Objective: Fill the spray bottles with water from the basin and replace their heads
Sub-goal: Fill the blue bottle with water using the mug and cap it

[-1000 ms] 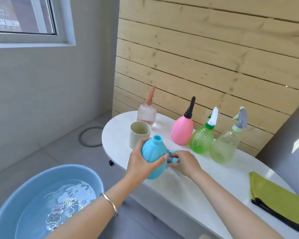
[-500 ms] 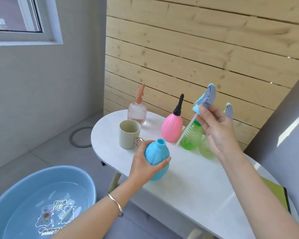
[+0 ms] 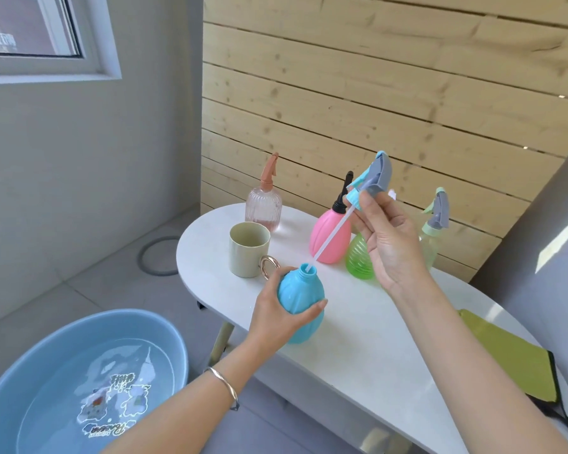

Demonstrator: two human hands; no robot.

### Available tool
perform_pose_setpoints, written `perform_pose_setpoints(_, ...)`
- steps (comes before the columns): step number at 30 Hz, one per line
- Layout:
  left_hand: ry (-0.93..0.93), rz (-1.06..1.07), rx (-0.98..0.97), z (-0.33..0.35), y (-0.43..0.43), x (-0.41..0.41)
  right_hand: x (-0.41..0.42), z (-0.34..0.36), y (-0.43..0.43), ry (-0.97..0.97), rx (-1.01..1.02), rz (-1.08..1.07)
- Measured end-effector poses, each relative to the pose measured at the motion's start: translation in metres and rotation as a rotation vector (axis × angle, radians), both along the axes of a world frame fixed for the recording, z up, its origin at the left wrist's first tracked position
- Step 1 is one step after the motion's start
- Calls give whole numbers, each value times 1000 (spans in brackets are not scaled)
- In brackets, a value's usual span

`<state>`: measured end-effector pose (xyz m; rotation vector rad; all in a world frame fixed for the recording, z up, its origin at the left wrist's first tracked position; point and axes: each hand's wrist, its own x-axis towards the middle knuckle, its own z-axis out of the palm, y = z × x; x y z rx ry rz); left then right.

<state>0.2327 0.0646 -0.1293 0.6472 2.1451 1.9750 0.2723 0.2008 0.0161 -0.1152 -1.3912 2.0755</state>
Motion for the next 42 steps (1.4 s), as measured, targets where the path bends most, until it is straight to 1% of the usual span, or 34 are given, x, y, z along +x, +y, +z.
perform_pose_setpoints(2,1,-12,-15,0,-1,-1,-5,-14,-3,-78,66,-13)
perform_pose_setpoints(5,6,-33,-39,-1,-2,-3,-10,-42,-7,-220,185,35)
perform_pose_setpoints(10,11,-57,-53,-2,-2,-5,-3,-74,-12,-285,332,192)
perform_pose_setpoints(16,8,-74,-59,-4,-3,-7,0,-71,-2,-331,387,283)
perform_pose_setpoints(19,2,-85,-61,-4,-4,-7,2,-63,4,-404,485,368)
perform_pose_setpoints(21,-4,-92,-61,-3,-4,-7,2,-61,6,-444,547,381)
perform_pose_setpoints(26,-1,-115,-72,-1,-5,-8,-1,-61,1,-471,622,287)
perform_pose_setpoints(28,3,-152,-90,-1,-9,-11,-2,-64,-4,-444,659,174)
perform_pose_setpoints(31,16,-200,-121,-1,-11,-16,0,-76,-17,-400,650,-52)
perform_pose_setpoints(33,21,-195,-122,-2,-10,-16,2,-85,-25,-367,619,-113)
perform_pose_setpoints(35,18,-173,-117,-3,-9,-14,4,-91,-30,-348,599,-108)
perform_pose_setpoints(38,8,-160,-114,-4,-8,-12,10,-92,-30,-352,579,30)
perform_pose_setpoints(40,-3,-157,-114,-3,-8,-12,12,-92,-26,-370,606,88)
perform_pose_setpoints(42,-4,-145,-119,-3,-7,-11,11,-93,-27,-379,606,2)
